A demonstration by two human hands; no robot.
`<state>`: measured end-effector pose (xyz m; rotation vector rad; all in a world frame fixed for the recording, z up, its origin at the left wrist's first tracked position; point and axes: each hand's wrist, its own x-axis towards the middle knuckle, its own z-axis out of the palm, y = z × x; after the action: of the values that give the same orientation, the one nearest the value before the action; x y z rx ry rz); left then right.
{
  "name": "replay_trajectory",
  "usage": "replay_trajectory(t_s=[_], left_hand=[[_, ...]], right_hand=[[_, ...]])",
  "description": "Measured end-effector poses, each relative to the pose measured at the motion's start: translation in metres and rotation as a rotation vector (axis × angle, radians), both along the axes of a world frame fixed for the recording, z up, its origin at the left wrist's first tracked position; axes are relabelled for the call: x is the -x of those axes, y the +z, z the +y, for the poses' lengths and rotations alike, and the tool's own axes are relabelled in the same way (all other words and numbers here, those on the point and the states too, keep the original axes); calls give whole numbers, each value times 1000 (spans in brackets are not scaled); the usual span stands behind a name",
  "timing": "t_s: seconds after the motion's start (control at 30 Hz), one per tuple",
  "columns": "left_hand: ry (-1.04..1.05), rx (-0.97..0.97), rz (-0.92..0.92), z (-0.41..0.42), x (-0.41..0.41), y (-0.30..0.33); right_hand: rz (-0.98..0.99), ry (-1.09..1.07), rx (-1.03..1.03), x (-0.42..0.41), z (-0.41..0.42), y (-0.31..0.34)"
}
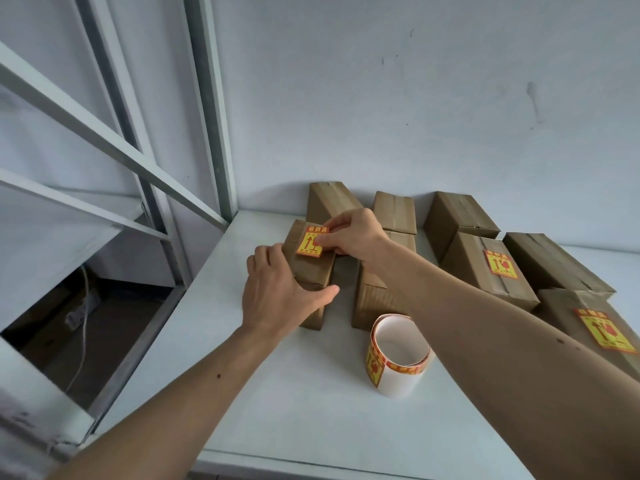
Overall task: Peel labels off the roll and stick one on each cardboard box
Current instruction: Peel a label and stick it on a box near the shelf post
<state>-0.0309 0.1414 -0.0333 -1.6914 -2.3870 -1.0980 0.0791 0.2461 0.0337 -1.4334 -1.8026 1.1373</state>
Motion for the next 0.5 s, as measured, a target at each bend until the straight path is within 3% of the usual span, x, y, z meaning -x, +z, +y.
replay_trajectory(t_s=[0.5], left_hand=[[11,-33,57,0,-4,-1]], right_hand=[[-207,28,-191,9,-3,3]])
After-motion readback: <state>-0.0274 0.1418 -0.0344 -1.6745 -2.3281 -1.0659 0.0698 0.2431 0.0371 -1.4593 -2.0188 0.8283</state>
